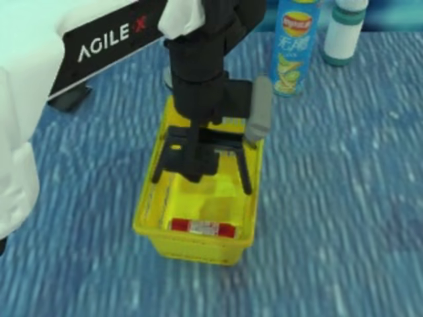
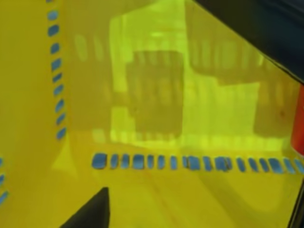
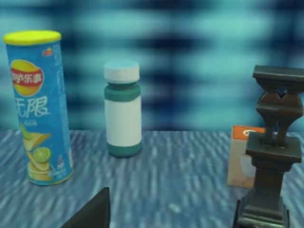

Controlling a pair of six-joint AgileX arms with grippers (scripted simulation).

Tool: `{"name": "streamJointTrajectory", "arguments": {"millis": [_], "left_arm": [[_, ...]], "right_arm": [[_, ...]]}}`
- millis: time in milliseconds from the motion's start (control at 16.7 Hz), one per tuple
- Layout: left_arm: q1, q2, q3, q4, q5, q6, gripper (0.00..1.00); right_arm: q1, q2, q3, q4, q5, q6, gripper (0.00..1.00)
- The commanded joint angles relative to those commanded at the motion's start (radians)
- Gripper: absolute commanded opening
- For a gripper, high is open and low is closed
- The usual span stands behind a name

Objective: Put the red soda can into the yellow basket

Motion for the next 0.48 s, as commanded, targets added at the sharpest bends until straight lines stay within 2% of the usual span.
{"name": "streamJointTrajectory", "arguments": {"millis": [240,480], "left_arm": [[0.0,0.0,-0.005,0.005,0.0,0.0,1.0],[0.0,0.0,-0.005,0.005,0.0,0.0,0.7]], "right_arm": [[0.0,0.0,0.0,0.0,0.0,0.0,1.0],[0.0,0.0,0.0,0.0,0.0,0.0,1.0]]}}
